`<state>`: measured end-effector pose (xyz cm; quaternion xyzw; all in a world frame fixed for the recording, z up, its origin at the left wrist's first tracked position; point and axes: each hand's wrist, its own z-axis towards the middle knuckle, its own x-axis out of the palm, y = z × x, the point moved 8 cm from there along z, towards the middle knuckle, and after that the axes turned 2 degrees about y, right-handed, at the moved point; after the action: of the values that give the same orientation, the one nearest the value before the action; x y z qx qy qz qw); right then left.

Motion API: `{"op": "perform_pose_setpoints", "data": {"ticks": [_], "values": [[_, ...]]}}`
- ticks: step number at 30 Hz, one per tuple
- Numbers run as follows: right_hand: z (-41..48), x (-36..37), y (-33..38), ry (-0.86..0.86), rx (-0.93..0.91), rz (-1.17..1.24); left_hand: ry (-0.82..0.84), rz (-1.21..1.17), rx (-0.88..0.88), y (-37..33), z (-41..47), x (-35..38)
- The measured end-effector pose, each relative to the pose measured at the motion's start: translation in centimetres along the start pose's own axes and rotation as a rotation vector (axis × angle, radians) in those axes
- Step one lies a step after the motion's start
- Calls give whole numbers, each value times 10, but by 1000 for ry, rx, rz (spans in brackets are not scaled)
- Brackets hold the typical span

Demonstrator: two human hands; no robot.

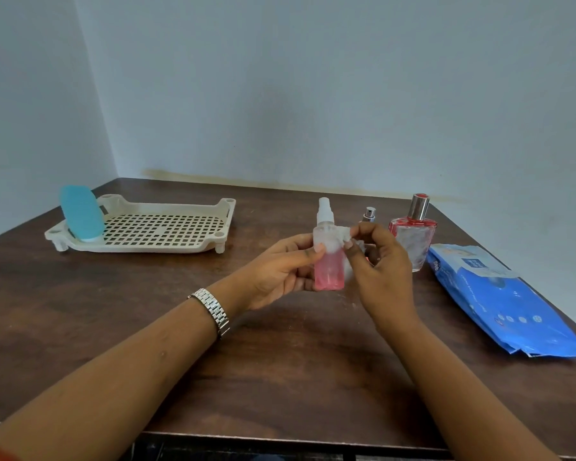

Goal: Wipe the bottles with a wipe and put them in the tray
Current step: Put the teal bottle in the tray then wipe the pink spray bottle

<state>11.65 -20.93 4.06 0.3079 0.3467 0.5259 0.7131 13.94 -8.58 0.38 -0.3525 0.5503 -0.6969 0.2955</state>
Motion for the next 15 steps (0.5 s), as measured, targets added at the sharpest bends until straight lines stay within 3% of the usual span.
{"op": "perform_pose_setpoints", "data": {"ticks": [8,15], "values": [[0,11,-5,131,110,175,-89,-148,75,-13,-1,-9],[-2,12,-5,128,133,274,-196,-157,131,-17,-1,-19]]}}
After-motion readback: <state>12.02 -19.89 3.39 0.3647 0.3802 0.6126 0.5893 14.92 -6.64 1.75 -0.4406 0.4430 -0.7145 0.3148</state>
